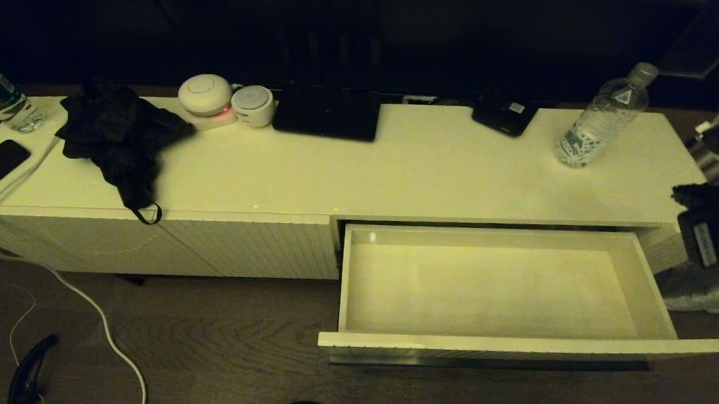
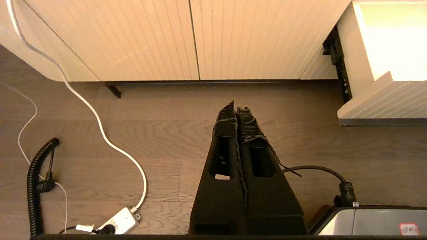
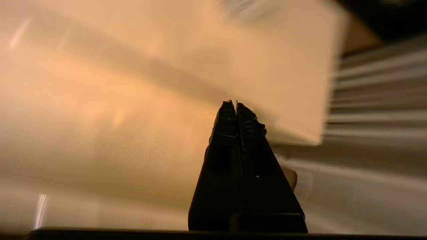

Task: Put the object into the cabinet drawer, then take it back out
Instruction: Close the drawer

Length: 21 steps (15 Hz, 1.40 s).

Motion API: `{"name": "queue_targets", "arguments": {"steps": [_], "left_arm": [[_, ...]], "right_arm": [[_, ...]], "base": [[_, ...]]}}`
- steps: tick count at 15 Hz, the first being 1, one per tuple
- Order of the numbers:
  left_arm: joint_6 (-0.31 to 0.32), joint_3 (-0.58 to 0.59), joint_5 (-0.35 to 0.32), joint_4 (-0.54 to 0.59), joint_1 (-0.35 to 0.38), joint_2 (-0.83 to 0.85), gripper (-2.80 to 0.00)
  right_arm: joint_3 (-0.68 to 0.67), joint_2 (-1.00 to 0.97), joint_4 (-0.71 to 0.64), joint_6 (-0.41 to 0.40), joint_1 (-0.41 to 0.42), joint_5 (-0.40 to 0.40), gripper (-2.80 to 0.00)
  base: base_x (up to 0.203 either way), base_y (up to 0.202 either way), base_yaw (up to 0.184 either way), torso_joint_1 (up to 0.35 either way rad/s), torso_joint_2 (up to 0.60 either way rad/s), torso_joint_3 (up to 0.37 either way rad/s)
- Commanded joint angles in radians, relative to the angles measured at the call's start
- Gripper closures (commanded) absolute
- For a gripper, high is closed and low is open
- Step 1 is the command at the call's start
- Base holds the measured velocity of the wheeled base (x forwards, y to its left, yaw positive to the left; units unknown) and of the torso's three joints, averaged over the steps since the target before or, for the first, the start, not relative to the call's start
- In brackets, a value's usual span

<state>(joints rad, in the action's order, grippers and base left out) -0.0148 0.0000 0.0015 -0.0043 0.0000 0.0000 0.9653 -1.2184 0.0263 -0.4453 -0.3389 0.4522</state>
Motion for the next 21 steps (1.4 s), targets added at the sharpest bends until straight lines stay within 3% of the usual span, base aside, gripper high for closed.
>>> {"name": "queue_targets", "arguments": {"steps": [1,3,5,7,11,14,18,21], "left_arm": [[-0.001,0.001,0.000,0.000,0.000,-0.002,0.00],[-0.001,0.002,0.000,0.000,0.000,-0.002,0.00],[-0.001,0.001,0.000,0.000,0.000,-0.002,0.00],[-0.001,0.002,0.000,0.000,0.000,-0.002,0.00],[-0.001,0.002,0.000,0.000,0.000,-0.002,0.00],[-0.001,0.002,0.000,0.000,0.000,-0.002,0.00],[-0.001,0.001,0.000,0.000,0.000,-0.002,0.00],[-0.001,0.000,0.000,0.000,0.000,-0.002,0.00]], "right_arm": [[-0.016,0.143,-0.165,-0.077,-0.001,-0.139,0.00],[-0.045,0.182,-0.299,-0.171,-0.002,-0.262,0.00],[-0.104,0.181,-0.377,-0.217,-0.006,-0.288,0.00],[-0.143,0.176,-0.394,-0.248,-0.012,-0.341,0.00],[-0.242,0.120,-0.398,-0.344,-0.015,-0.585,0.00],[-0.283,0.079,-0.402,-0.429,-0.015,-0.683,0.00],[-0.362,0.001,-0.400,-0.538,-0.015,-0.736,0.00],[-0.401,-0.034,-0.398,-0.560,-0.015,-0.738,0.00]], "base": [[0.000,0.000,0.000,0.000,0.00,0.000],[0.000,0.000,0.000,0.000,0.00,0.000],[0.000,0.000,0.000,0.000,0.00,0.000],[0.000,0.000,0.000,0.000,0.00,0.000],[0.000,0.000,0.000,0.000,0.00,0.000],[0.000,0.000,0.000,0.000,0.00,0.000],[0.000,0.000,0.000,0.000,0.00,0.000],[0.000,0.000,0.000,0.000,0.00,0.000]]}}
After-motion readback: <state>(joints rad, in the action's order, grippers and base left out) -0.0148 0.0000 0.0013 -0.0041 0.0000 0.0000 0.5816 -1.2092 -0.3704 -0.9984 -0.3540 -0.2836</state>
